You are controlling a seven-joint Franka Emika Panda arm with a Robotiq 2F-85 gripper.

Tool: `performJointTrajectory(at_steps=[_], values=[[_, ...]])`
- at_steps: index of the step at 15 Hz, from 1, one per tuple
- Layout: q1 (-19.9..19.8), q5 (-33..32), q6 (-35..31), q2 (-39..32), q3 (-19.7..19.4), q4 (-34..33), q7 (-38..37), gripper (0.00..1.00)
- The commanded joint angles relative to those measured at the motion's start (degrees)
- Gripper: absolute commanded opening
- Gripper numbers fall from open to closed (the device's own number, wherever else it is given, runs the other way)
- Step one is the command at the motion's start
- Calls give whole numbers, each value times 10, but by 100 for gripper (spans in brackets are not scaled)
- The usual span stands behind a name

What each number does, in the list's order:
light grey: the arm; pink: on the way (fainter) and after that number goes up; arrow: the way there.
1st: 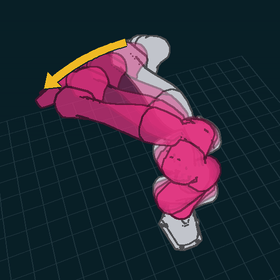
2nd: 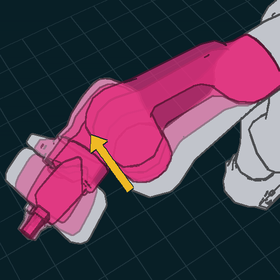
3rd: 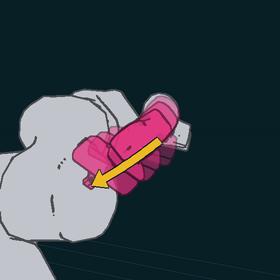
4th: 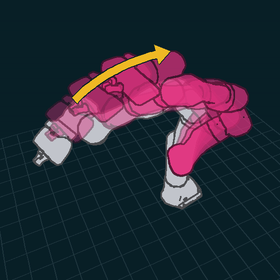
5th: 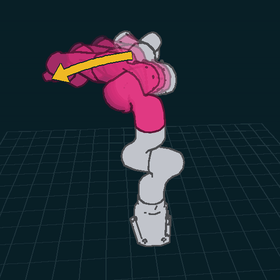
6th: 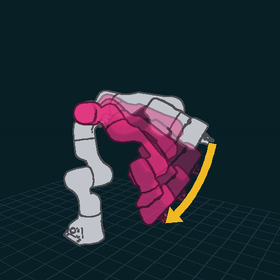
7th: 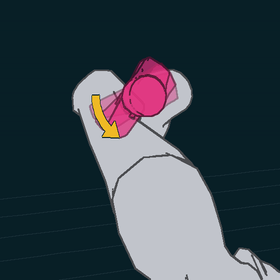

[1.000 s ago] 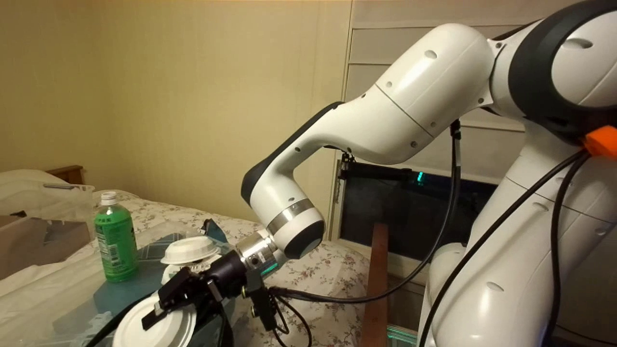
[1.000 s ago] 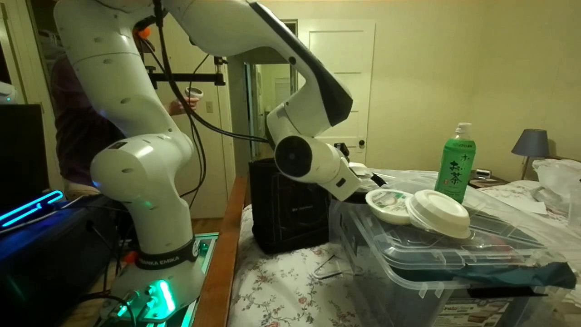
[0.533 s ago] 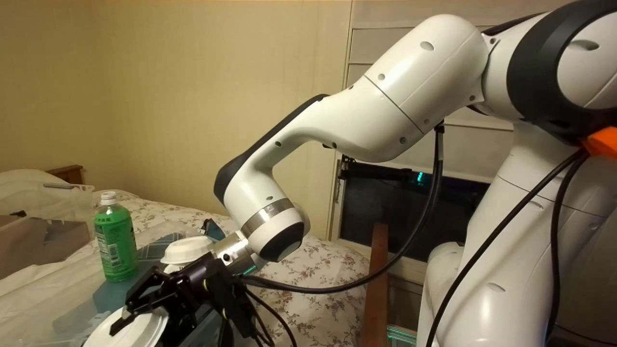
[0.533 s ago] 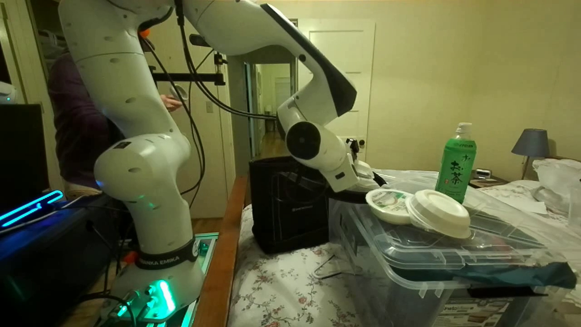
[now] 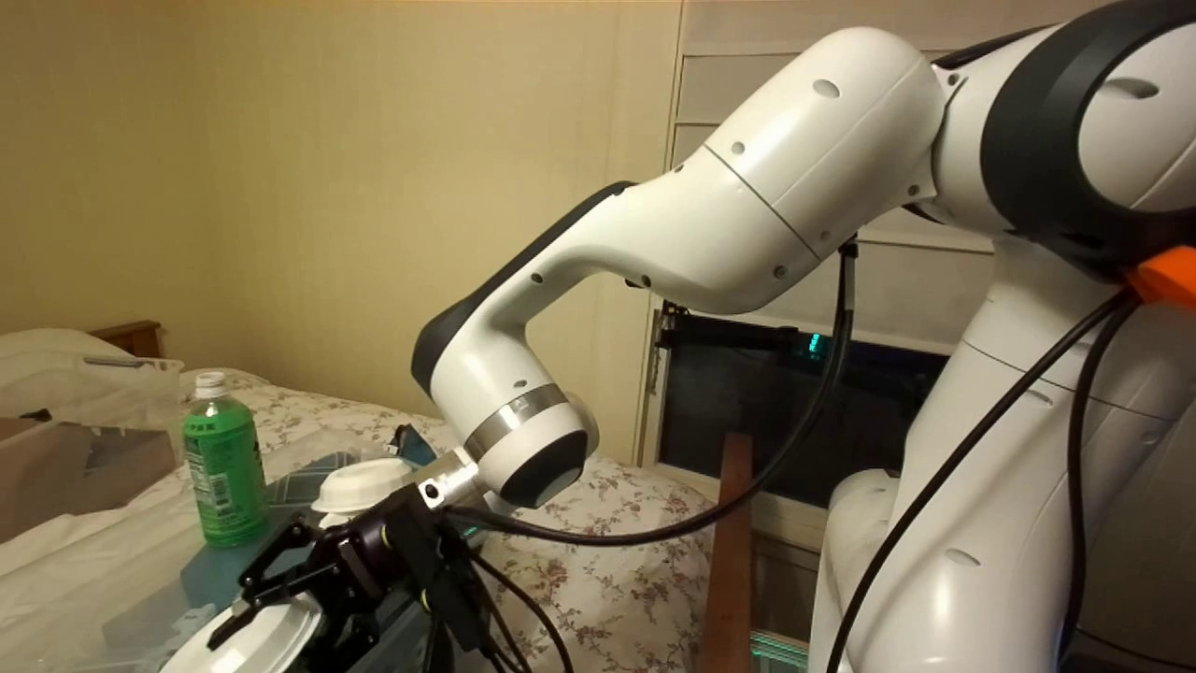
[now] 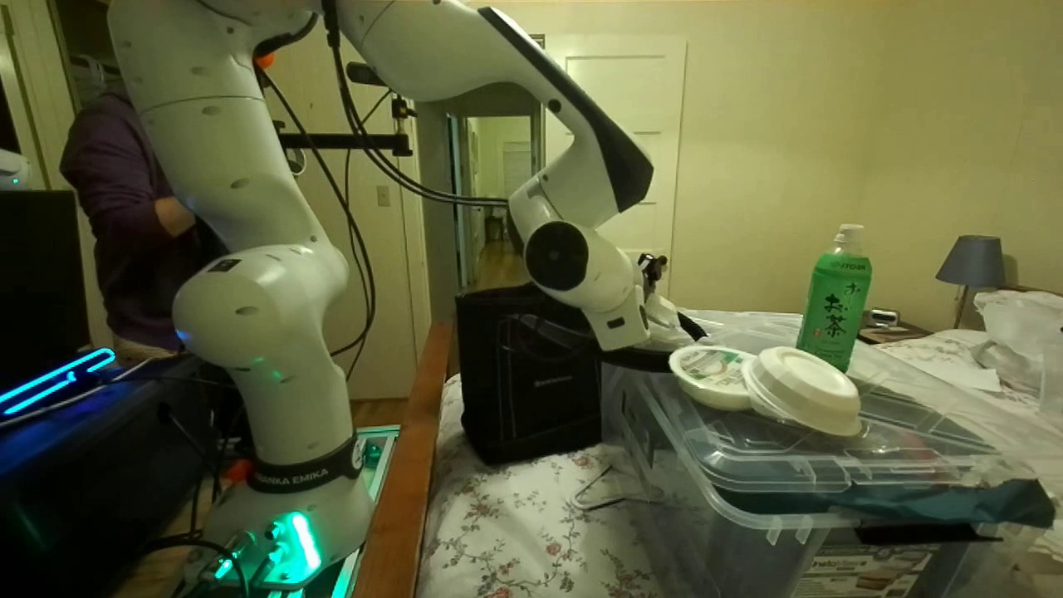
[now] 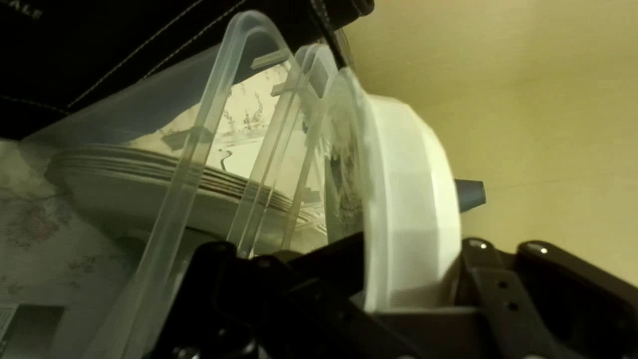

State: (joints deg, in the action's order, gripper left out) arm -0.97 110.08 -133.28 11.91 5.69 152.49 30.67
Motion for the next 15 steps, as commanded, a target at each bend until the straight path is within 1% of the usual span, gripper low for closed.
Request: performJointTrajectory(at_steps=[1, 4, 6, 7, 9, 10, 11, 12, 13, 14, 15], values=[[13, -7, -14, 32, 1, -14, -147, 7], [12, -5, -18, 29, -2, -33, -240, 7], [11, 14, -32, 23, -1, -47, -262, 7], [10, 31, -32, 21, -2, -52, -252, 7], [9, 85, -28, 16, -2, -59, -198, 7], [9, 128, -20, 16, -1, -60, -160, 7], [9, 160, -13, 16, 0, -60, -137, 7], [11, 175, -2, 16, 1, -57, -131, 7], [9, 207, 3, 12, 4, -58, -98, 7], [10, 216, 9, 7, 7, -57, -92, 7], [8, 241, 11, -2, 11, -59, -48, 7]])
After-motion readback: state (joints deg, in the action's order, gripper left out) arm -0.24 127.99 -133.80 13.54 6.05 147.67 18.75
